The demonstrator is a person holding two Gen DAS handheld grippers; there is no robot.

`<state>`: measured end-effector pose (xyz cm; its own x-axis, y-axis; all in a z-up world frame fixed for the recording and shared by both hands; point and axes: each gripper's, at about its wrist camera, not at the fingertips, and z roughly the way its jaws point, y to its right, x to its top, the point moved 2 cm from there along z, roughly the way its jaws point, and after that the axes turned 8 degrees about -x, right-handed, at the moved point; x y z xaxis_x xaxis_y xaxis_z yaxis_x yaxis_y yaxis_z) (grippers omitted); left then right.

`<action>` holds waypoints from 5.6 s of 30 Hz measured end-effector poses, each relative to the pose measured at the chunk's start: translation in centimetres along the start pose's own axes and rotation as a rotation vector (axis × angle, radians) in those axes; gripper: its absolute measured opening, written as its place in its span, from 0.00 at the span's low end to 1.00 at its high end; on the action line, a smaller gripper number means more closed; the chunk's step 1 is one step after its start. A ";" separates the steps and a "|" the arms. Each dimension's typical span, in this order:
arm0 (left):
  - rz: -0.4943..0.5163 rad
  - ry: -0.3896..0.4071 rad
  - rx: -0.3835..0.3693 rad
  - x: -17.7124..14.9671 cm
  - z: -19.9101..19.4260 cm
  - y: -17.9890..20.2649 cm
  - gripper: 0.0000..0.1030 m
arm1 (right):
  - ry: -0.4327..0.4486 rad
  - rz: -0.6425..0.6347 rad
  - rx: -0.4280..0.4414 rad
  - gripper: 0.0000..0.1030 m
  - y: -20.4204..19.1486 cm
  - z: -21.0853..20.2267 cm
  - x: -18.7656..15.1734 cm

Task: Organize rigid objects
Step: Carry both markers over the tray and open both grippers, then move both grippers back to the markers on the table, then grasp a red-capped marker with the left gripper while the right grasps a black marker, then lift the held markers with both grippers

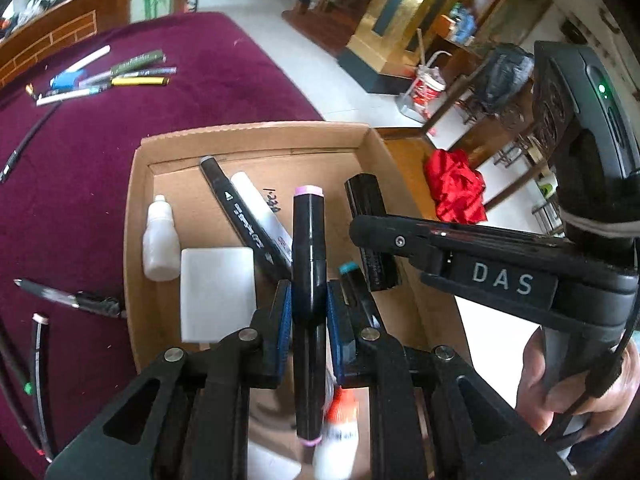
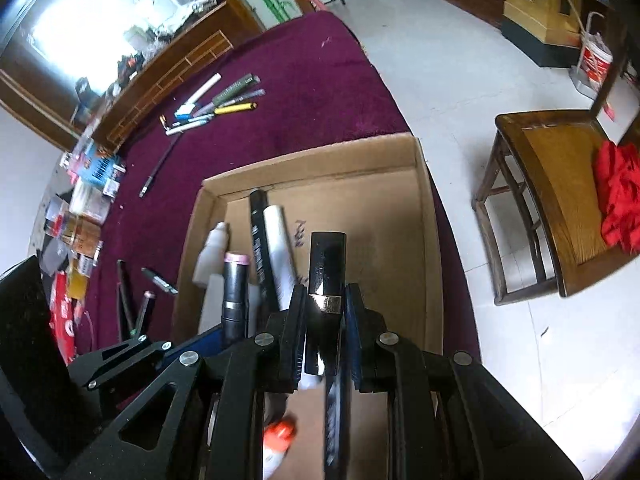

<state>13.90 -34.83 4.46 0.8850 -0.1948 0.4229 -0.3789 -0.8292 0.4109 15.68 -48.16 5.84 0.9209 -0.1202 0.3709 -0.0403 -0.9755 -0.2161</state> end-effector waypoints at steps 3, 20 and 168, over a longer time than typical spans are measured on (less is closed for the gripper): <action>-0.032 -0.001 0.022 0.3 0.8 -0.5 0.13 | -0.029 -0.011 0.000 0.16 0.2 1.3 0.5; -0.113 0.056 -0.008 -0.2 -0.5 -0.9 0.15 | -0.020 -0.018 -0.004 0.29 0.9 0.2 0.6; -0.256 0.085 0.319 -16.9 -15.8 -24.2 0.12 | -0.109 -0.385 0.008 0.18 -24.7 4.6 -12.7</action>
<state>3.83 -3.24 0.15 0.9091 0.0713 0.4104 -0.0354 -0.9685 0.2466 6.76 -21.67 2.32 0.9038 0.2748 0.3280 0.3187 -0.9438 -0.0875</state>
